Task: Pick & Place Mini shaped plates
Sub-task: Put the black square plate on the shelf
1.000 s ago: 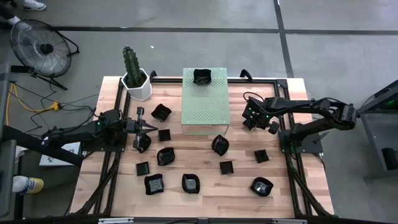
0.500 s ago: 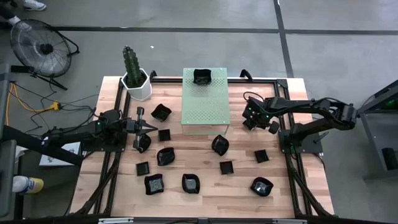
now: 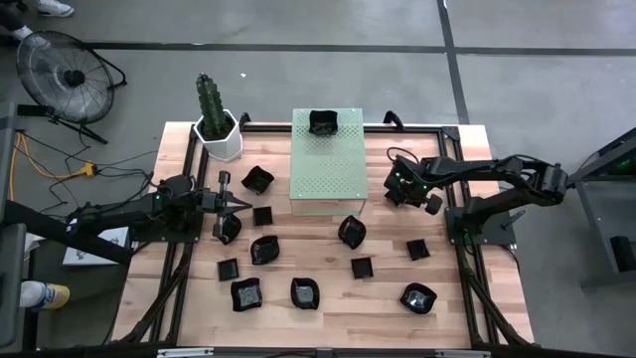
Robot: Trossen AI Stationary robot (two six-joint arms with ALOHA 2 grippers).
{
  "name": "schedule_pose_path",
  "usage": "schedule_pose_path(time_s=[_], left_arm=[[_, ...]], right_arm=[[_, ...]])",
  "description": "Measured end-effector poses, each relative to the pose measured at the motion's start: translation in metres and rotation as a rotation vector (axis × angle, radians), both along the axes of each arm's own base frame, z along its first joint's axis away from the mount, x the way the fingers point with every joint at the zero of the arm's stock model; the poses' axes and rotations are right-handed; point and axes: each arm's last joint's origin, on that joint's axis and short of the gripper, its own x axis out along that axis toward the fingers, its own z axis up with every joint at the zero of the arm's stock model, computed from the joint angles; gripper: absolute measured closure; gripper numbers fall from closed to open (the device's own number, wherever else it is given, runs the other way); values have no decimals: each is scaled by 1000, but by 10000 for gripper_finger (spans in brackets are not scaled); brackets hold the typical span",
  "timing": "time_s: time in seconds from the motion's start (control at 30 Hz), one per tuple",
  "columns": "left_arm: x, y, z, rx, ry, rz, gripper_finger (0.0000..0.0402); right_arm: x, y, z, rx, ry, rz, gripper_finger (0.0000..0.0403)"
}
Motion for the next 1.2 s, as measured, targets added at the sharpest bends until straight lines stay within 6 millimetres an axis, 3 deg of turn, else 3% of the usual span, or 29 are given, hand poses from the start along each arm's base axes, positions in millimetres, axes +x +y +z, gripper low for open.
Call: schedule_pose_path(time_s=[0.47, 1.2], left_arm=[[0, 0, 0, 0, 0, 0, 399], [0, 0, 0, 0, 0, 0, 399]], right_arm=[[0, 0, 0, -7, -5, 54, 398], [-14, 18, 39, -102, -160, 131, 402]])
